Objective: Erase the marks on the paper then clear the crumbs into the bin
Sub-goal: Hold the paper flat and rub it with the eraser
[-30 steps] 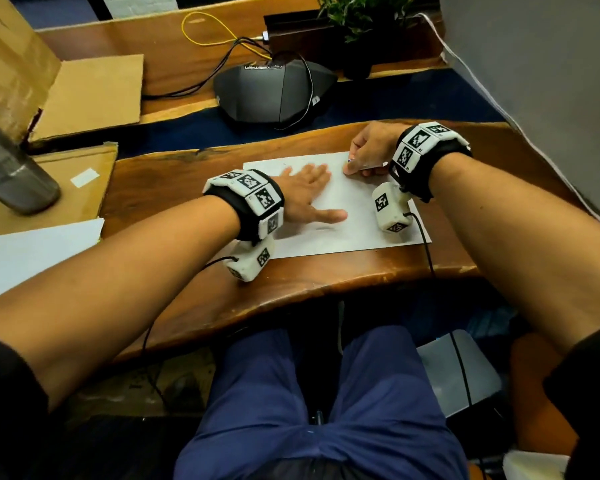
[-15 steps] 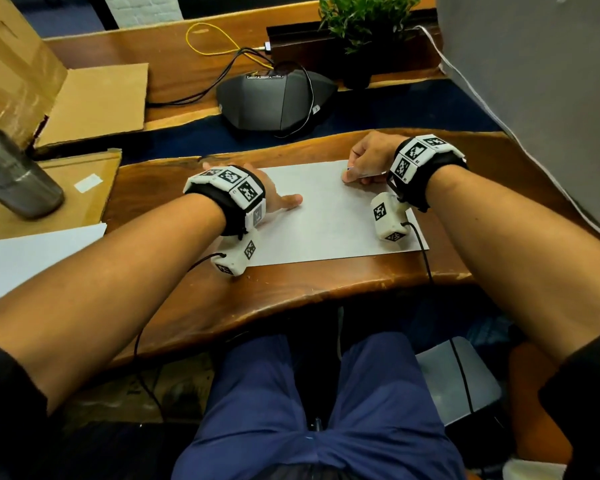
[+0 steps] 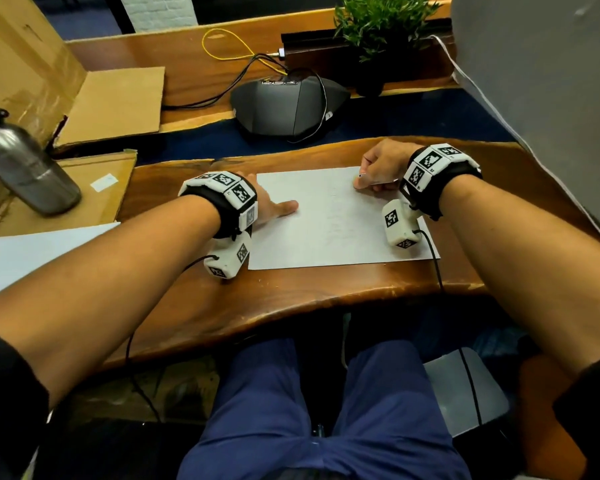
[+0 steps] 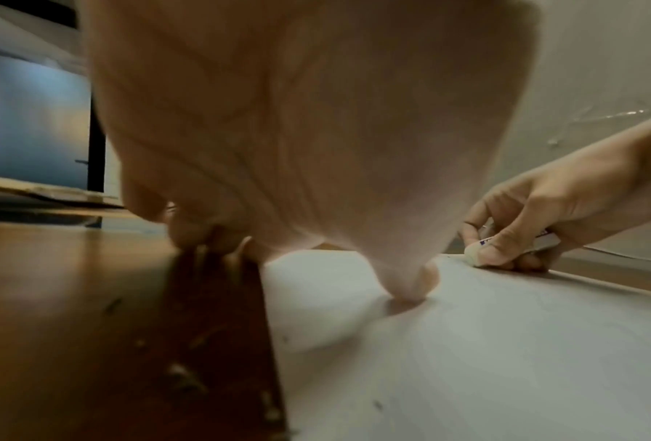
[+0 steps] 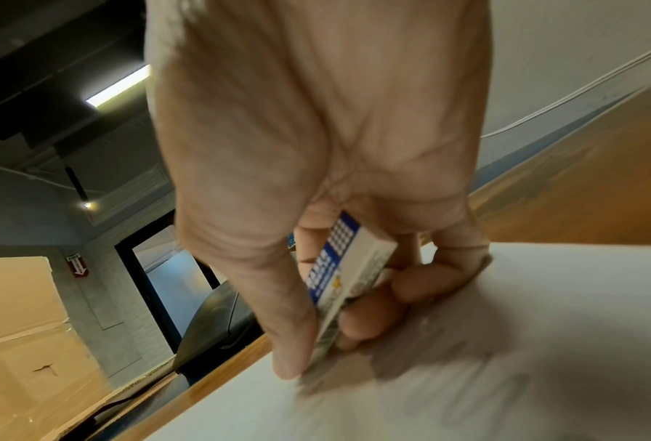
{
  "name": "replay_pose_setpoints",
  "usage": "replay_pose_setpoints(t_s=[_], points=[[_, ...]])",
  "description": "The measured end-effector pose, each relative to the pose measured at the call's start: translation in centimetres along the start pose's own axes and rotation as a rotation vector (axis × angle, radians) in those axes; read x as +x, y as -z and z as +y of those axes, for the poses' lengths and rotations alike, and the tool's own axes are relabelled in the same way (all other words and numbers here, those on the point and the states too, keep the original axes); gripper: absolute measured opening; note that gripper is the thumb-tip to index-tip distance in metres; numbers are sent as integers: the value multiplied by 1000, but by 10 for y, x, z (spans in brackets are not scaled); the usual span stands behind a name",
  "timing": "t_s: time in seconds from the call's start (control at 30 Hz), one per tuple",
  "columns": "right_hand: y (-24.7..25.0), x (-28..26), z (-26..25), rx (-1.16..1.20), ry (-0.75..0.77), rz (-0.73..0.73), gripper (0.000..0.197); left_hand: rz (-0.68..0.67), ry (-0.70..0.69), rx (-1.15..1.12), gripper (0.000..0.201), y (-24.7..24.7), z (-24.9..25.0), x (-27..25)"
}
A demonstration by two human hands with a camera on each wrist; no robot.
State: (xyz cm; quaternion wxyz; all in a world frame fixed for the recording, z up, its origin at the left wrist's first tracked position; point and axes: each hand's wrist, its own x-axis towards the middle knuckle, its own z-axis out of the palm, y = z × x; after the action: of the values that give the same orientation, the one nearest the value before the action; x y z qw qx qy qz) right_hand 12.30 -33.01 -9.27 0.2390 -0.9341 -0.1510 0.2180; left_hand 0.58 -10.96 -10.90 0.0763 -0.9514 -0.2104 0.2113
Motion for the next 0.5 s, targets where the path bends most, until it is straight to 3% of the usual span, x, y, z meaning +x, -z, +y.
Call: replay_pose_setpoints(t_s=[0.1, 0.17, 0.27, 0.33, 0.5], points=[[-1, -3, -1, 13, -4, 7, 19, 136, 18, -14, 127, -1, 0, 3], [-2, -4, 1, 50, -5, 12, 18, 206, -193, -61, 118, 1, 15, 5], [-3, -5, 0, 62, -10, 32, 15, 20, -444, -120, 113, 10, 42, -4], [-5, -4, -1, 36, -9, 43, 14, -38, -442, -120, 117, 11, 49, -3], [-10, 2, -8, -42, 1, 121, 14, -31, -419, -92, 124, 5, 50, 1]])
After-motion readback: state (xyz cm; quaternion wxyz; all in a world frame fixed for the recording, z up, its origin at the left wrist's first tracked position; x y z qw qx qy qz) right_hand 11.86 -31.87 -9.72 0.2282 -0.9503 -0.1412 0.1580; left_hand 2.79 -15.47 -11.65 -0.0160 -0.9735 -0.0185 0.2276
